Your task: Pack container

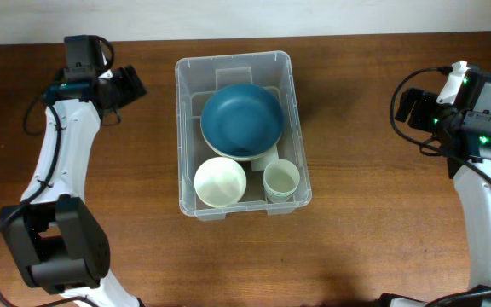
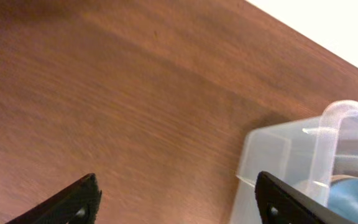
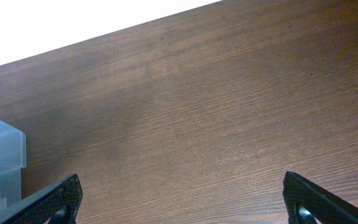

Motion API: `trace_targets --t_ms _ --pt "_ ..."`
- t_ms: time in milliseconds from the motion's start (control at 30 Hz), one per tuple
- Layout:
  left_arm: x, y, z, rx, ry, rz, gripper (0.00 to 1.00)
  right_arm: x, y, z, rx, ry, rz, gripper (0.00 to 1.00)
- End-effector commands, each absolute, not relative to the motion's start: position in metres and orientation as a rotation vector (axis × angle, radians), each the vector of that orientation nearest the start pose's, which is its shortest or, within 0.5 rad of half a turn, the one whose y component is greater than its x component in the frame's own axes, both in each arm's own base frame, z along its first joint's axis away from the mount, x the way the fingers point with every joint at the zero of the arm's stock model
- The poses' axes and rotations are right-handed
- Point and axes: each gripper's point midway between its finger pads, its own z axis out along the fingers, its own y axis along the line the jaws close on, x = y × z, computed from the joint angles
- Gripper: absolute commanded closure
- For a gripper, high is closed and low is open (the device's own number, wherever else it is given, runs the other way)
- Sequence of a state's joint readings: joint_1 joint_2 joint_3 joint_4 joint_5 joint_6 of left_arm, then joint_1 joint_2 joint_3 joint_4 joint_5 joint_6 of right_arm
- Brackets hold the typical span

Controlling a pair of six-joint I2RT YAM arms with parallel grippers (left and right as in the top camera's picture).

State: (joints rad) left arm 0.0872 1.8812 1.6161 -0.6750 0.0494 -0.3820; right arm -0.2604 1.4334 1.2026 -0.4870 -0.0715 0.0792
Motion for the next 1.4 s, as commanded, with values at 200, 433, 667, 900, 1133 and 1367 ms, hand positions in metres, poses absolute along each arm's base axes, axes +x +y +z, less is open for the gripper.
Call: trace_targets --t_ms 200,433,667,900,1133,1367 --pt "0.5071 0.0478 0.19 -0.183 2.403 0.005 0.0 0.4105 -0.0981 0.2261 0.357 2.233 -0.015 0.01" --pt "0.5072 0.0478 0.19 -0.183 2.403 0.005 0.0 0.4106 -0.0981 0.2261 0.357 2.232 -0.015 0.01" --pt "0.5072 0.0478 0.19 -0.183 2.403 0.006 0.01 0.4105 -0.0981 0.2261 0.357 2.233 -0.015 0.01" --pt "0.5072 0.0478 0.19 -0.183 2.403 0.005 0.01 0.4106 -0.0981 0.2261 0.357 2.232 -0.015 0.01" --pt "0.5072 0.0478 0.19 -0.183 2.403 0.005 0.01 0.4105 -0.0981 0.2261 0.357 2.233 -0.015 0.01" --pt "0.5072 0.0478 0.19 -0.183 2.403 0.005 0.01 0.4105 -0.0981 0.2261 0.357 2.233 -0.015 0.01"
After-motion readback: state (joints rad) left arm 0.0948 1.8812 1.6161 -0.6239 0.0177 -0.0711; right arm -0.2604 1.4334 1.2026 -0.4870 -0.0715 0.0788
